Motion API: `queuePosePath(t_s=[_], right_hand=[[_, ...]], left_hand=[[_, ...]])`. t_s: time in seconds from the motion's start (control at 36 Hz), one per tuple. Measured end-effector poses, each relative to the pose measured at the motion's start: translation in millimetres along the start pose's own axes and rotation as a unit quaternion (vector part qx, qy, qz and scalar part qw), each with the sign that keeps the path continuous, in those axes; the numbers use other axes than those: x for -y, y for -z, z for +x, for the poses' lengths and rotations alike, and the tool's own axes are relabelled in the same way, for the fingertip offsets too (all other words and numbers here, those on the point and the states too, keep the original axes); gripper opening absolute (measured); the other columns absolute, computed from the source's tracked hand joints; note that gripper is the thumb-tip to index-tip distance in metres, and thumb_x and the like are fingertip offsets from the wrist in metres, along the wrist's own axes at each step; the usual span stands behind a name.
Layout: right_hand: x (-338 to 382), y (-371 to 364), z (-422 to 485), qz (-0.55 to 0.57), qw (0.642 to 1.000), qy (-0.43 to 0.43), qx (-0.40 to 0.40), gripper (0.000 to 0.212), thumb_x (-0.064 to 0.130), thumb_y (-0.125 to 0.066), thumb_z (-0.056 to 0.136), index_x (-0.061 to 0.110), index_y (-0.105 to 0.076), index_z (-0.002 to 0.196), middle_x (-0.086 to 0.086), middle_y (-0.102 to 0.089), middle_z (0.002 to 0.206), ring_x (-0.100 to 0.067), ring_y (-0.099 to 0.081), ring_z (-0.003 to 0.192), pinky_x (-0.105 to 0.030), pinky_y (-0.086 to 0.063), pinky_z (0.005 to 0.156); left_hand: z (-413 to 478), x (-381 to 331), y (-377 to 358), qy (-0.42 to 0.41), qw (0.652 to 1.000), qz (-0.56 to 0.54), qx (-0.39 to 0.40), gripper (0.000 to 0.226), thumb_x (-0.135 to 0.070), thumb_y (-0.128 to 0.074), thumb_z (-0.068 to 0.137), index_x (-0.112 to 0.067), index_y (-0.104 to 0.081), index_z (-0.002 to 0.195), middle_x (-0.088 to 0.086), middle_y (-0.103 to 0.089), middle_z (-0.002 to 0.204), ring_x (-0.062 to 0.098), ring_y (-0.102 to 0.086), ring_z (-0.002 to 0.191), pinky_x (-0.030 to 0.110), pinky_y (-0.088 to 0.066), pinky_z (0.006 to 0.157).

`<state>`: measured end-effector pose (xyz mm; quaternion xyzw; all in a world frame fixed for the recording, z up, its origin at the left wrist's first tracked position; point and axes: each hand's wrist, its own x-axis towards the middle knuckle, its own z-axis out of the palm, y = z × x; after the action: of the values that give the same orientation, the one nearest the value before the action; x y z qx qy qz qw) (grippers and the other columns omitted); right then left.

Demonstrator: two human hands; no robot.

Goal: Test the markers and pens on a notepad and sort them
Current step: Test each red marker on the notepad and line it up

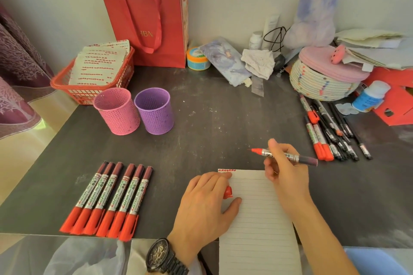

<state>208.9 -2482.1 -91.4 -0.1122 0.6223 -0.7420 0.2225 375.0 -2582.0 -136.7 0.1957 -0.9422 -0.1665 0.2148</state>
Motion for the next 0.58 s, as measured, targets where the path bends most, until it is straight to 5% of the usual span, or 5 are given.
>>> queuePosePath(t_s=[0.25, 0.39, 0.44, 0.53, 0.58], right_hand=[[4, 35, -53, 0.139, 0.98, -0.114, 0.087, 0.045, 0.037, -0.061, 0.08, 0.008, -0.075, 0.112, -0.02, -0.073, 0.105, -0.019, -0.06, 0.061, -0.027, -0.053, 0.055], [-2, 47, -77, 0.168, 0.974, -0.145, 0.046, 0.032, 0.028, -0.055, 0.076, 0.008, -0.068, 0.098, -0.025, -0.074, 0.089, -0.02, -0.057, 0.049, -0.027, -0.05, 0.043], [-5, 49, -85, 0.175, 0.973, -0.152, 0.02, 0.013, 0.022, -0.053, 0.085, 0.014, -0.063, 0.088, -0.026, -0.074, 0.082, -0.02, -0.055, 0.043, -0.027, -0.047, 0.039], [-8, 56, -93, 0.173, 0.97, -0.168, -0.03, 0.021, 0.017, -0.047, 0.101, 0.015, -0.06, 0.085, -0.026, -0.073, 0.076, -0.019, -0.053, 0.038, -0.024, -0.044, 0.035], [-8, 61, -99, 0.163, 0.97, -0.176, -0.046, 0.019, 0.017, -0.051, 0.101, 0.011, -0.062, 0.086, -0.025, -0.073, 0.074, -0.018, -0.053, 0.037, -0.022, -0.044, 0.035]], left_hand=[[-1, -4, 9, 0.012, 0.999, -0.021, -0.023, 0.025, -0.049, -0.052, 0.093, -0.03, -0.044, 0.081, -0.016, -0.061, 0.125, 0.006, -0.053, 0.118, 0.025, -0.042, 0.099], [-3, -8, 16, 0.021, 0.998, -0.009, -0.051, 0.023, -0.043, -0.05, 0.096, -0.024, -0.052, 0.083, -0.015, -0.05, 0.084, 0.006, -0.043, 0.077, 0.025, -0.044, 0.066], [-6, -7, 18, 0.038, 0.998, -0.026, -0.042, 0.022, -0.047, -0.045, 0.098, -0.028, -0.053, 0.09, -0.018, -0.048, 0.083, 0.006, -0.044, 0.075, 0.021, -0.042, 0.062], [-12, -4, 21, 0.094, 0.989, -0.111, -0.005, 0.02, -0.058, -0.035, 0.097, -0.045, -0.04, 0.111, -0.023, -0.053, 0.087, 0.002, -0.055, 0.081, 0.012, -0.04, 0.063], [-17, -2, 20, 0.123, 0.975, -0.184, 0.01, 0.019, -0.057, -0.037, 0.096, -0.049, -0.027, 0.11, -0.018, -0.055, 0.08, 0.006, -0.056, 0.067, 0.015, -0.039, 0.056]])
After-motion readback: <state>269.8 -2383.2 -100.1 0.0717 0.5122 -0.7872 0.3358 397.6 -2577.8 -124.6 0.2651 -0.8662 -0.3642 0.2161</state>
